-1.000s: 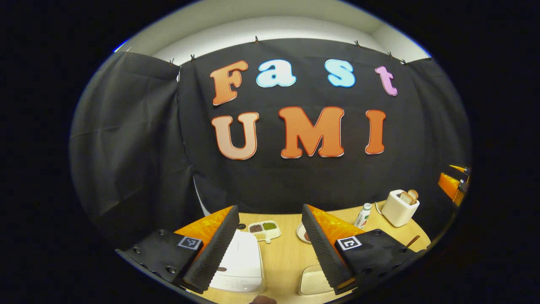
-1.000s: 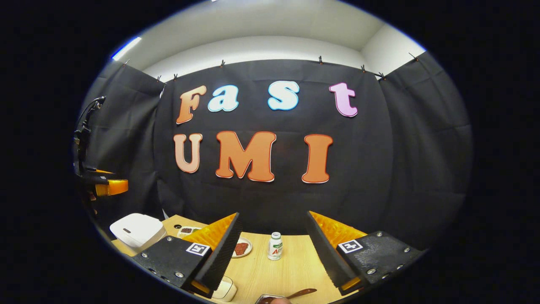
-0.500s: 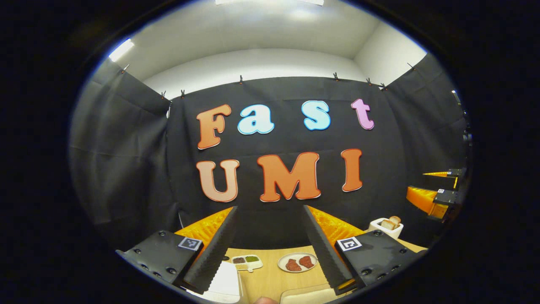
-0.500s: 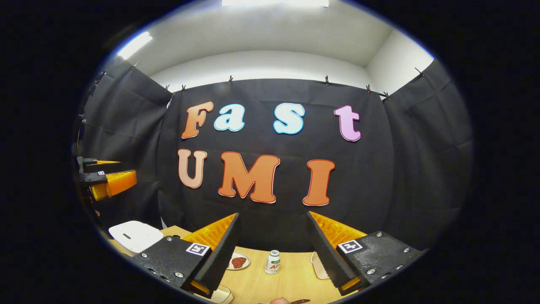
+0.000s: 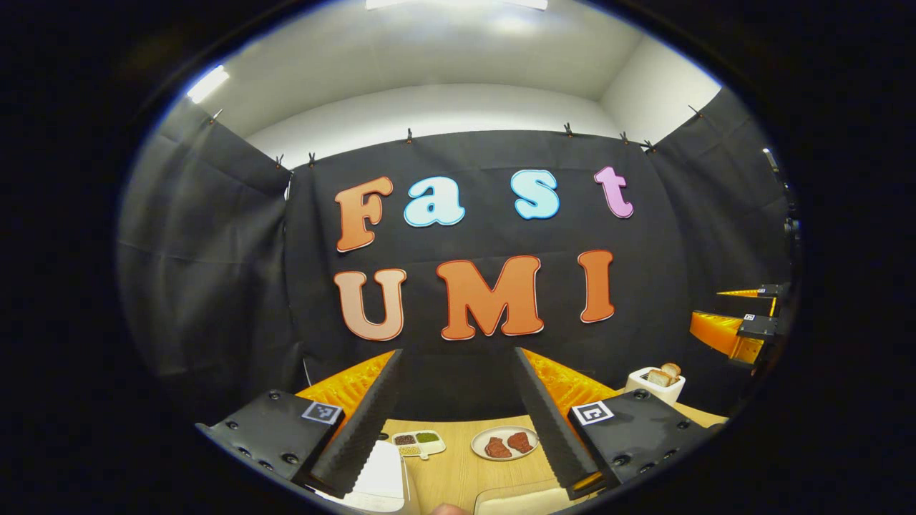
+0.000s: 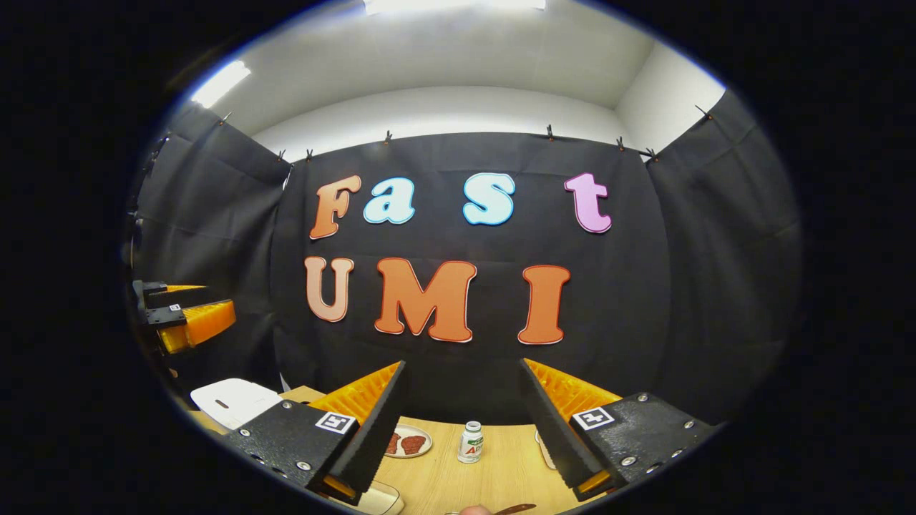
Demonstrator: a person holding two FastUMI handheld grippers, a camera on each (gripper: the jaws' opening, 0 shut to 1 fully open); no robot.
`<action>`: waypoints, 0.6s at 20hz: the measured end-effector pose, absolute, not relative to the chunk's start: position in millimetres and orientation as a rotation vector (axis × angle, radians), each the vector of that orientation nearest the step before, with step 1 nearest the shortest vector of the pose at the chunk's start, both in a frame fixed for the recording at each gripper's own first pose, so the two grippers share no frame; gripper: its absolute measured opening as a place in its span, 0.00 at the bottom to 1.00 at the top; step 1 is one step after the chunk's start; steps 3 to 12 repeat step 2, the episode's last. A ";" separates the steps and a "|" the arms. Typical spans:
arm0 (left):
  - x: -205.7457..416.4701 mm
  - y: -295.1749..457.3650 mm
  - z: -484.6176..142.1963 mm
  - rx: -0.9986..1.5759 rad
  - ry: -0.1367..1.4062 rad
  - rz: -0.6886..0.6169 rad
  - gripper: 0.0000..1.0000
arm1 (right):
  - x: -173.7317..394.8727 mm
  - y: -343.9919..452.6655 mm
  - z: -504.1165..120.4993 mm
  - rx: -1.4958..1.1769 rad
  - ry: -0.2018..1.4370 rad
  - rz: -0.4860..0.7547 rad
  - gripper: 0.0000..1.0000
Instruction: Close the left gripper, press the button to open the rice cooker; take a wooden spoon from the chopstick holder with the right hand, scoop a spoonful of rice and pour it into the rice cooker, then put the wooden spoon back into the chopstick holder.
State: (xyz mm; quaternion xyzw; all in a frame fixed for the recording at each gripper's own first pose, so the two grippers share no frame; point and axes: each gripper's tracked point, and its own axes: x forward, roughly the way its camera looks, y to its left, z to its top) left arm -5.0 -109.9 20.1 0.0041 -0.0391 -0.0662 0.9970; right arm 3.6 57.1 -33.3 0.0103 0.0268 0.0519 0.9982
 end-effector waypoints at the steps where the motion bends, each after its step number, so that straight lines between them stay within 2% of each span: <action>1: -5.0 -106.4 18.7 0.012 -0.075 -0.126 1.00 | 4.5 58.8 -34.4 0.021 0.054 0.102 0.95; 12: -3.9 -102.7 17.6 0.013 -0.076 -0.118 1.00 | 5.1 58.5 -35.6 0.025 0.053 0.104 0.95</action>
